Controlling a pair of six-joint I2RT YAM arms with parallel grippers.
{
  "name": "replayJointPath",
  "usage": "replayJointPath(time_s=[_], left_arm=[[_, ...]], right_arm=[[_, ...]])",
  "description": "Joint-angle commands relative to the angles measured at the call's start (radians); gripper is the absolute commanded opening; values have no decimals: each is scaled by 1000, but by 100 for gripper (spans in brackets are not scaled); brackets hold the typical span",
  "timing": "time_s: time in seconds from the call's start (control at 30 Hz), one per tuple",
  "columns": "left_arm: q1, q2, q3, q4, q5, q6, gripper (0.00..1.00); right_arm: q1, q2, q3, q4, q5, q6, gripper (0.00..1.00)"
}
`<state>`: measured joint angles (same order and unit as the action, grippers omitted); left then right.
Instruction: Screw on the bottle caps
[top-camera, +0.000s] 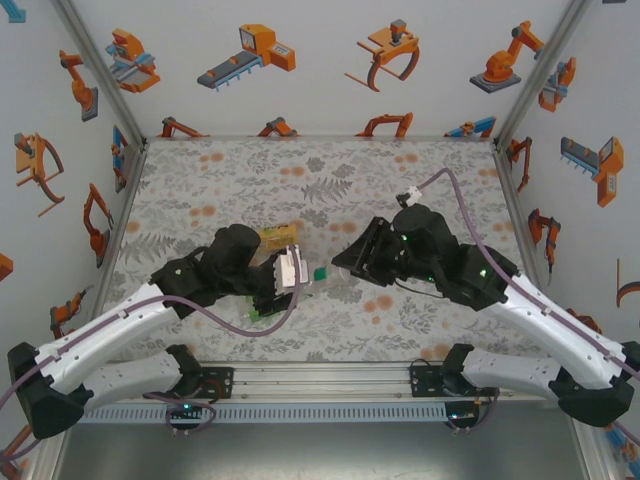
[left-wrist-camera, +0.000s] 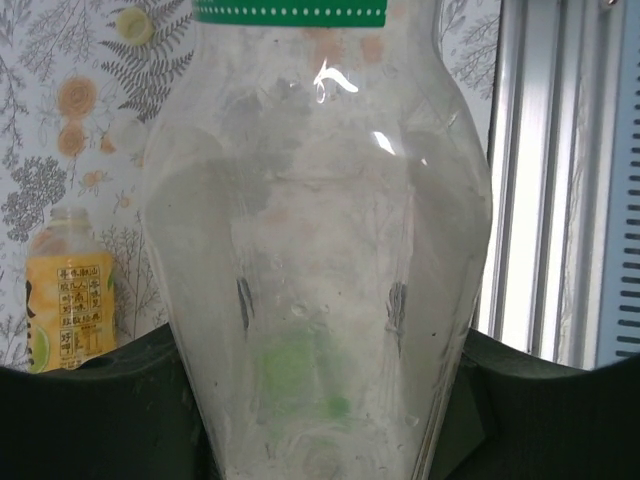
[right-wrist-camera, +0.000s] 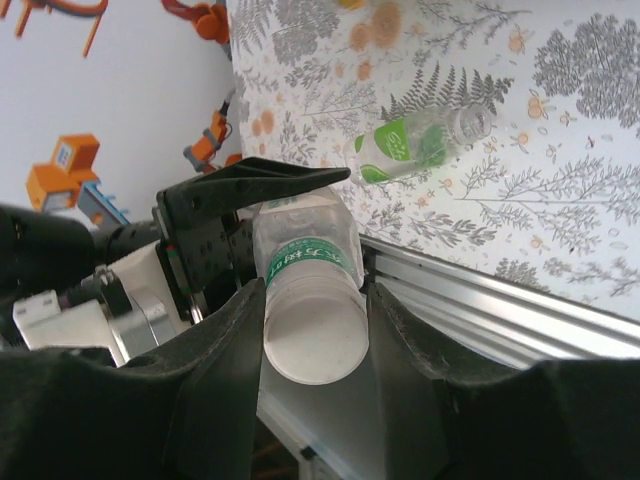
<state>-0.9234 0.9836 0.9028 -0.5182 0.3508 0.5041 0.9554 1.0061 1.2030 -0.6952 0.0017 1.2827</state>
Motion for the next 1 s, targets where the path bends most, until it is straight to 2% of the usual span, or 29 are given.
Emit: replayJointPath(time_s=[0.0,0.1,0.23,0.3,0.5,0.7,0.8,0.9,0.97], left_arm=[[3,3,14,184,-75,-2,0],[3,1,12,174,-48,3,0],[3,-7,10,151,10,7,0],[3,-12,13,139,47,8,0],[5,-26,49,70,152,4,0],[5,-38,62,4,211,0,0],[5,-46,60,-3,232,-13,0],[5,-47,71,-18,248,-20,0],[5,-50,73,-20,259,-26,0]], right_arm=[[22,13,-6,16,-58,137,2],[21,2,25,10,-29,59,18],[22,-11,93,-7,-3,-147,41],[22,-13,126,-10,-6,-253,48],[21,-57,161,29,-31,-572,55],[22,-125,122,136,-218,-972,57],[22,-122,141,103,-290,-1187,59],[21,-106,181,31,-456,-1427,61],[22,-96,195,-12,-520,-1539,62]])
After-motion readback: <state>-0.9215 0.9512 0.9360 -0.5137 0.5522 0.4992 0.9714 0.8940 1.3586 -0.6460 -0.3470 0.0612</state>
